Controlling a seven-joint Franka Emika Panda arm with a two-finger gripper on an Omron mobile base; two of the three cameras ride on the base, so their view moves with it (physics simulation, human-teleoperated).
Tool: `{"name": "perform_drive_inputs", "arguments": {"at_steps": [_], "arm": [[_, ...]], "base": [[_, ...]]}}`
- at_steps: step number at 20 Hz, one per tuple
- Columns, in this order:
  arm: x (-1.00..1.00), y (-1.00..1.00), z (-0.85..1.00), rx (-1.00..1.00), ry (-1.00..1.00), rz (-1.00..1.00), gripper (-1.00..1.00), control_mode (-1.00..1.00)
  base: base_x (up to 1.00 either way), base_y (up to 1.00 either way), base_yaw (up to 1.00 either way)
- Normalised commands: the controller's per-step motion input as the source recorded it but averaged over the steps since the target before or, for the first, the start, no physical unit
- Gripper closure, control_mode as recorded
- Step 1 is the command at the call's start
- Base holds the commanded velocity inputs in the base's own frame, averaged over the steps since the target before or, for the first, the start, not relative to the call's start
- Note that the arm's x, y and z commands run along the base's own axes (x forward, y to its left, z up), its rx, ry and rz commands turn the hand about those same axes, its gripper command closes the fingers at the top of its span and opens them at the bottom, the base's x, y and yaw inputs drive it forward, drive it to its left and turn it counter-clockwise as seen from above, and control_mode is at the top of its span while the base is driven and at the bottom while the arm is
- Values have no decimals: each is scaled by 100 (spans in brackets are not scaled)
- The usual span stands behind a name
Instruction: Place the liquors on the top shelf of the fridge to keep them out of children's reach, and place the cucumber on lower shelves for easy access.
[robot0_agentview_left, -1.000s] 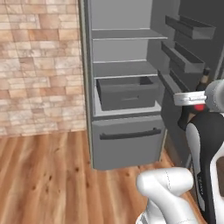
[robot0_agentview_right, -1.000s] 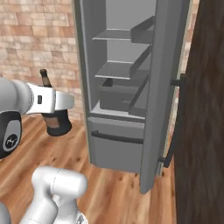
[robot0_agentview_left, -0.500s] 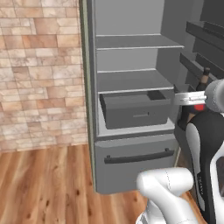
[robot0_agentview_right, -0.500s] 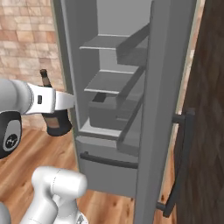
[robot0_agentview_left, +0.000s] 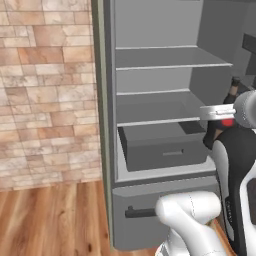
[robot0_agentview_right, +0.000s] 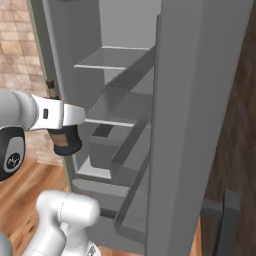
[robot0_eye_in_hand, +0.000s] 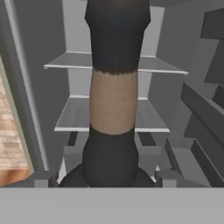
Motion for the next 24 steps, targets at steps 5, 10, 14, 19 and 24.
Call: {"name": "perform_drive_inputs", "arguments": {"at_steps": [5,10,14,19,24], "arm": [[20,0,0,0,0,0,100,-100],[39,0,2,0,0,0,100,-100],[2,0,18,0,-4,0,100,-100],[4,-1,42,0,0,0,100,-100],[26,-1,41,0,0,0,100,-100]], "base": [[32,0,0],[0,0,0],[0,0,0],[0,0,0],[0,0,0]]}}
